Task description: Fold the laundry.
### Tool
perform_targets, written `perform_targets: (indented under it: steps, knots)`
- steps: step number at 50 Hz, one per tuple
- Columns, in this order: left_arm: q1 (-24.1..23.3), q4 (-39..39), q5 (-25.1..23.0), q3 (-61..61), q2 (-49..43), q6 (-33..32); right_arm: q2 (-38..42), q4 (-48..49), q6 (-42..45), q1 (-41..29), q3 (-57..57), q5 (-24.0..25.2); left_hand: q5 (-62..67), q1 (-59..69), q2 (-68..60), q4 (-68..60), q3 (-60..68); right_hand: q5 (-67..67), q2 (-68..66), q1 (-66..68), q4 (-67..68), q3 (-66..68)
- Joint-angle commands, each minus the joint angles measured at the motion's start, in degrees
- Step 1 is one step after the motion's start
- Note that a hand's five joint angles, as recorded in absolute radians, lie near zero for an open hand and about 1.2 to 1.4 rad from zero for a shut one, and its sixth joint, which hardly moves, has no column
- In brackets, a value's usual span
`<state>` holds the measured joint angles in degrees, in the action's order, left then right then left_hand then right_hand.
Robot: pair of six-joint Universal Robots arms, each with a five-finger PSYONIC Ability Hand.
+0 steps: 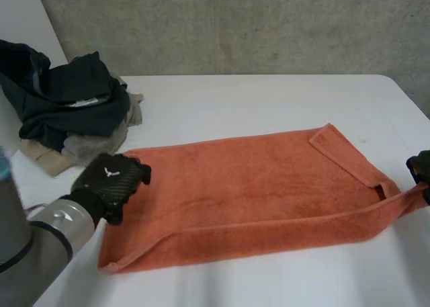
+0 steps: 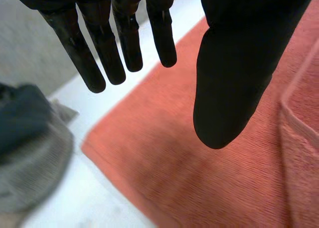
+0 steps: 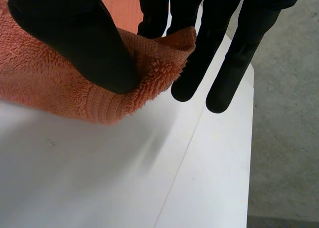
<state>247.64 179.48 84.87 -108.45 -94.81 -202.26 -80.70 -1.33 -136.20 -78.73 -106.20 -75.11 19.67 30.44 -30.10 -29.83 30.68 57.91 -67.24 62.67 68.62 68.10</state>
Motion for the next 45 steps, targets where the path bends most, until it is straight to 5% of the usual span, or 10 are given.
perform_targets:
  steps: [1,7,20,28,40,45]
  knots:
    - [-1.9,-1.1,3.6,0.2,-5.6,1.1,0.0,0.3,0.1,0.1,-0.6,0.1,4.1,3.3,-3.7,-3.9,3.1,12.1,-12.8,17.3,11.4,11.9]
    - [-3.9,-1.4,7.3,-1.5,-5.3,1.6,0.1,1.2,0.5,0.2,-1.0,0.1,4.1,3.3,-3.7,-3.9,3.1,12.1,-12.8,17.3,11.4,11.9]
    - [-5.1,-1.6,7.6,-1.9,3.6,4.9,0.1,1.2,0.2,0.0,-1.1,0.0,4.3,3.5,-3.8,-4.1,3.3,12.1,-12.8,17.3,11.4,11.9]
    - [-11.3,-5.5,8.1,-2.9,4.8,9.2,0.1,1.2,0.1,0.0,-1.2,-0.1,4.6,3.8,-4.2,-4.4,3.6,12.1,-12.8,17.3,11.4,11.9]
    - [-13.1,-3.3,20.2,-4.7,-1.9,8.6,0.1,1.2,0.1,-0.3,-2.3,0.1,4.4,3.7,-4.0,-4.3,3.4,12.1,-12.8,17.3,11.4,11.9]
    - [-12.4,-2.6,20.9,-4.7,-3.9,8.6,0.1,1.2,0.1,-0.2,-2.4,0.1,5.4,4.7,-5.0,-5.3,4.4,12.1,-12.8,17.3,11.4,11.9]
